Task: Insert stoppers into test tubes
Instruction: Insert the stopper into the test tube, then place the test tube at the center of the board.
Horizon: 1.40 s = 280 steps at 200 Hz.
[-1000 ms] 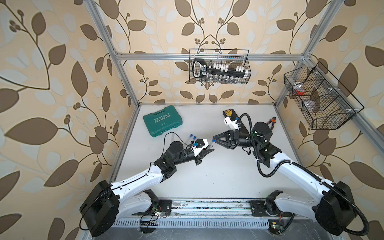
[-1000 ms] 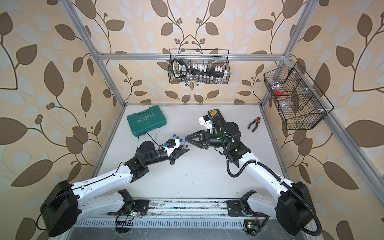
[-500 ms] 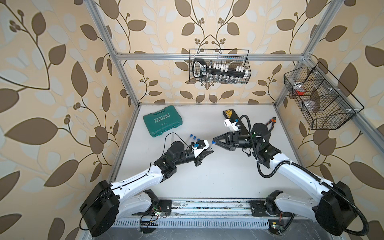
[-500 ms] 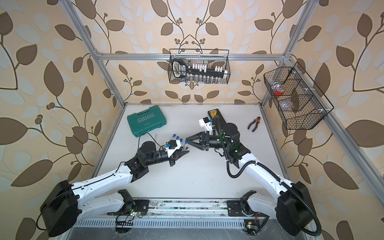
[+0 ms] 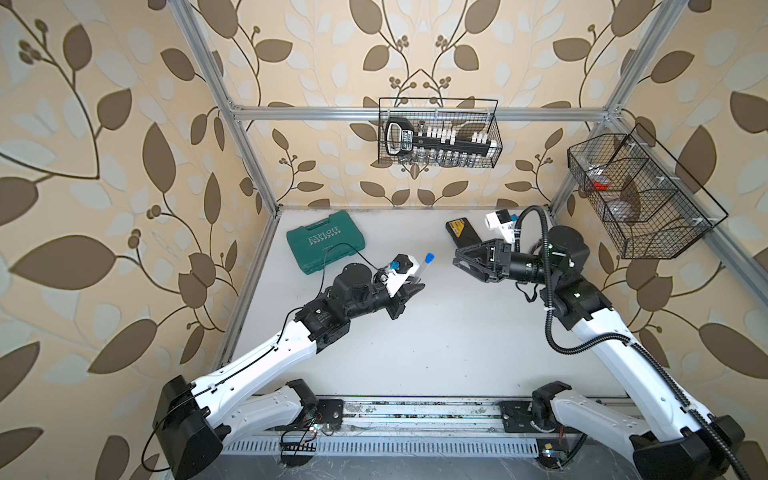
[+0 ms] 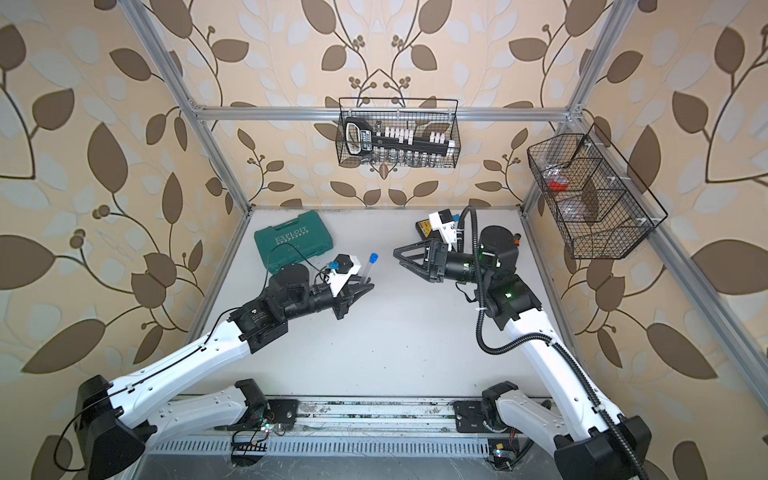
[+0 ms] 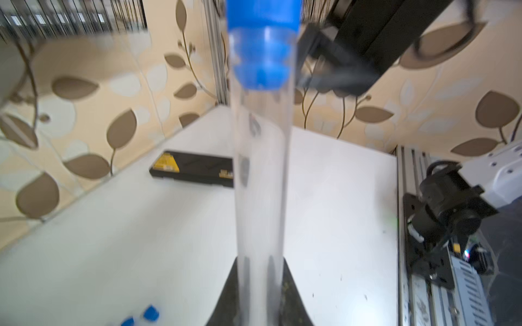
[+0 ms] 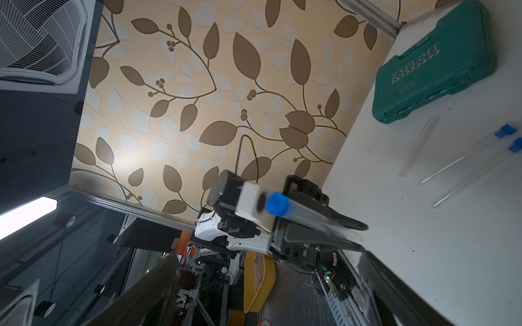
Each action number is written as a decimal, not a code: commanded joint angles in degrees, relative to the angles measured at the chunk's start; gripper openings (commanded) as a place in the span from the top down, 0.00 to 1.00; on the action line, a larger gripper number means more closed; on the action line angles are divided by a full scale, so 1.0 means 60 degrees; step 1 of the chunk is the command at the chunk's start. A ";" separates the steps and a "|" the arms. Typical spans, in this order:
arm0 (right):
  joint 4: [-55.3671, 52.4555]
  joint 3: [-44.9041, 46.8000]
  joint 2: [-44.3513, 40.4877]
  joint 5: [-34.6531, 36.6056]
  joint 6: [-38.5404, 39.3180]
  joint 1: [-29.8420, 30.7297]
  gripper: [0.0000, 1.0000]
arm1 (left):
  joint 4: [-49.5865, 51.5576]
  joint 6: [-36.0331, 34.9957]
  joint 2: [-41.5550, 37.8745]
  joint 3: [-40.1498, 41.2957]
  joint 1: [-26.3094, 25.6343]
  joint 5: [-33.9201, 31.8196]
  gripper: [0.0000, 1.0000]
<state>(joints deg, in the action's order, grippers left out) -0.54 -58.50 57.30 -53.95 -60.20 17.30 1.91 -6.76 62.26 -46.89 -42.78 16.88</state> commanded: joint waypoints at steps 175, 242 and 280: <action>-0.5629 0.0241 -0.0438 0.3618 0.4215 -0.0833 0.12 | 0.6056 0.2053 0.5357 -0.3631 -0.0003 -0.2351 1.00; -0.5230 0.0923 -0.0563 0.3177 0.3818 -0.0846 0.14 | 0.5930 0.3486 0.6966 -0.4769 -0.0016 -0.3552 0.99; -0.5053 0.1237 -0.0708 0.3016 0.3547 -0.0845 0.15 | 0.6182 0.3798 0.7921 -0.5498 -0.0018 -0.3657 0.96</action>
<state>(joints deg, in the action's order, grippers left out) -32.03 -51.99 54.52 -34.35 -37.71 12.47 37.19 12.95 106.78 -76.09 -42.78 -3.20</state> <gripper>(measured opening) 0.853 0.159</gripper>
